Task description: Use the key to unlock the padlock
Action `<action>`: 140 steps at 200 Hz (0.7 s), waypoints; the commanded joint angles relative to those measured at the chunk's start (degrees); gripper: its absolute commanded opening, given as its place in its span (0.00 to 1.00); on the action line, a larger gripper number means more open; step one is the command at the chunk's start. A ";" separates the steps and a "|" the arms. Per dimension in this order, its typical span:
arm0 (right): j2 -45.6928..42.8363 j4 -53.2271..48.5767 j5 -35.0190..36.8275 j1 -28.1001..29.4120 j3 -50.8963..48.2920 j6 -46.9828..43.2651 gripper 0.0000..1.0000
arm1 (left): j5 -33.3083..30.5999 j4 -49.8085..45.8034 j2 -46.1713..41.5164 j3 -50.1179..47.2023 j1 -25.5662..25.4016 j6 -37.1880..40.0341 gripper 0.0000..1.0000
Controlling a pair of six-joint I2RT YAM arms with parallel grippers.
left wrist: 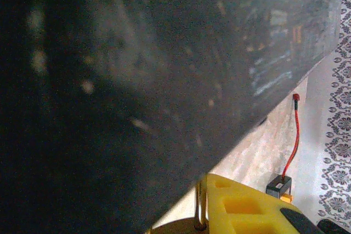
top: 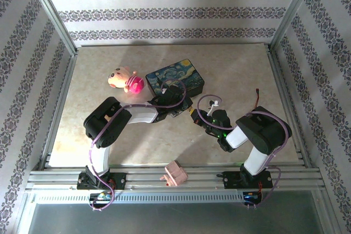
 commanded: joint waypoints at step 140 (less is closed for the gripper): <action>-29.99 -58.67 21.44 7.99 11.62 -28.80 0.24 | 7.55 -3.01 -1.86 -1.47 -1.24 -4.64 0.00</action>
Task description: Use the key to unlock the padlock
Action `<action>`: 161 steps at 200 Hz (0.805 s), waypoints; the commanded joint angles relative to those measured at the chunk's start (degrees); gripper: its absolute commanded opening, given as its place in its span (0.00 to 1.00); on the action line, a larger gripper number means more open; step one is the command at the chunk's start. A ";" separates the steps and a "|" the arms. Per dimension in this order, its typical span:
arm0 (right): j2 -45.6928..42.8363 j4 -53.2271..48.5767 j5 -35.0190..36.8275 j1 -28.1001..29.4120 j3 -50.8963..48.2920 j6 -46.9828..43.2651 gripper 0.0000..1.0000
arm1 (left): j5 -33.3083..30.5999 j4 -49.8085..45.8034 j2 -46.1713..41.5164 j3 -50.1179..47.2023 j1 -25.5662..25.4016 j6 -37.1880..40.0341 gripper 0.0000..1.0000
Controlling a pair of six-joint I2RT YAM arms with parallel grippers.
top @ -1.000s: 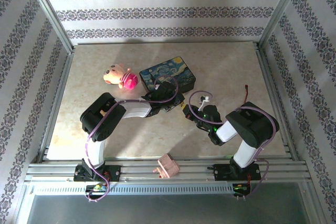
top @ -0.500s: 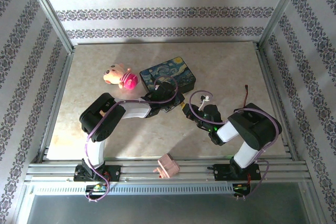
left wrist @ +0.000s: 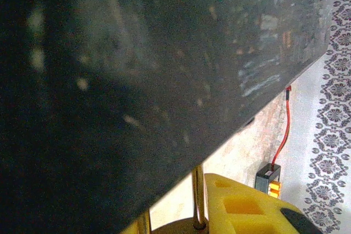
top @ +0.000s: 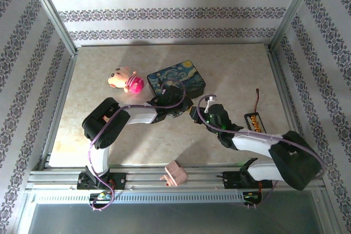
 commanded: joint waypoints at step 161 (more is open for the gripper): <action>-3.40 -29.90 6.03 3.99 11.12 -17.43 0.20 | 6.29 -7.97 -2.53 0.83 -0.34 -2.55 0.00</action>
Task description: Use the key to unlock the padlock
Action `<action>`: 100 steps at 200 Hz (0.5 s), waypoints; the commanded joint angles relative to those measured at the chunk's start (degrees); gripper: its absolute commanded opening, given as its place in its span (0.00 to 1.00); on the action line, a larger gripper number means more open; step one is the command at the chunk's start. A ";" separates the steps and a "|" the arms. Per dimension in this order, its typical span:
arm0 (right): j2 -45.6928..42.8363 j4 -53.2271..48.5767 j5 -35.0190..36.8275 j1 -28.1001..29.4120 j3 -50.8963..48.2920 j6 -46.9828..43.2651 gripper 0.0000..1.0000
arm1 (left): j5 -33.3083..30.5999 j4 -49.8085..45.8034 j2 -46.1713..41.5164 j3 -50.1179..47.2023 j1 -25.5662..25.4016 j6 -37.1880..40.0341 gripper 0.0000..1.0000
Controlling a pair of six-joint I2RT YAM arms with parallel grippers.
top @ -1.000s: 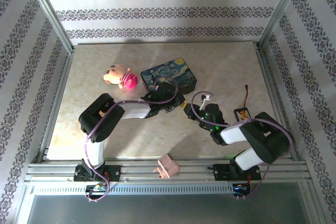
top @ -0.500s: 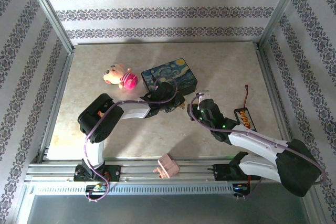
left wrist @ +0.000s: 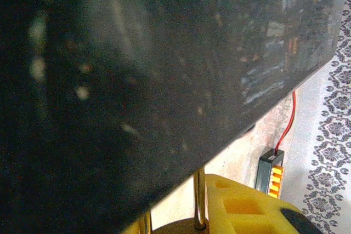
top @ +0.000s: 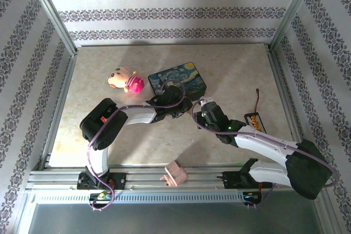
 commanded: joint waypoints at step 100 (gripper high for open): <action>4.10 14.73 -25.69 -11.66 -3.36 12.46 0.18 | 4.13 -3.30 -0.51 1.10 -0.39 -2.36 0.00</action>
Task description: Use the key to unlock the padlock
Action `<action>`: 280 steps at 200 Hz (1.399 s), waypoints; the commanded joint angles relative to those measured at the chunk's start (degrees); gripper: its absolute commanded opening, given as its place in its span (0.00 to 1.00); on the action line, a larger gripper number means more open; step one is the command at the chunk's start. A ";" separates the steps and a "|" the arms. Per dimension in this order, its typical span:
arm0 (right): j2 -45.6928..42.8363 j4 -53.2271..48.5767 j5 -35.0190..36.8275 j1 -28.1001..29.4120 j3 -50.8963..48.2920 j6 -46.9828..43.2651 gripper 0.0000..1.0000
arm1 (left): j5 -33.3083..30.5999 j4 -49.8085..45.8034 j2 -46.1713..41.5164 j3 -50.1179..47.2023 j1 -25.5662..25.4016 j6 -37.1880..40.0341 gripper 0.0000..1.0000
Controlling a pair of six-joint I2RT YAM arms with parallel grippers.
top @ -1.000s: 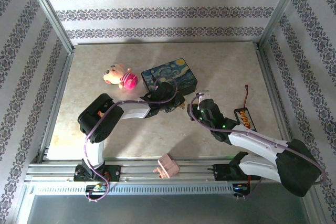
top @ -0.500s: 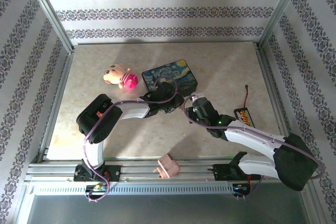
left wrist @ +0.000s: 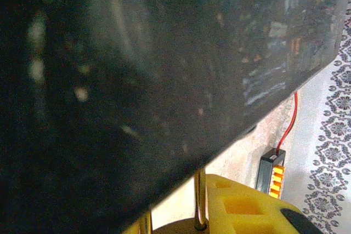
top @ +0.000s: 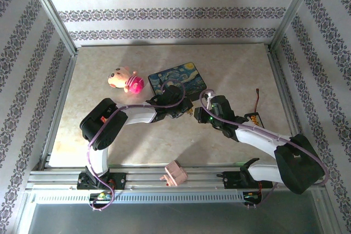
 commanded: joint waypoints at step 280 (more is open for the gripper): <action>7.71 8.19 0.18 -1.74 -2.79 9.41 0.00 | 5.03 -0.44 -2.28 -0.26 -0.47 -3.31 0.00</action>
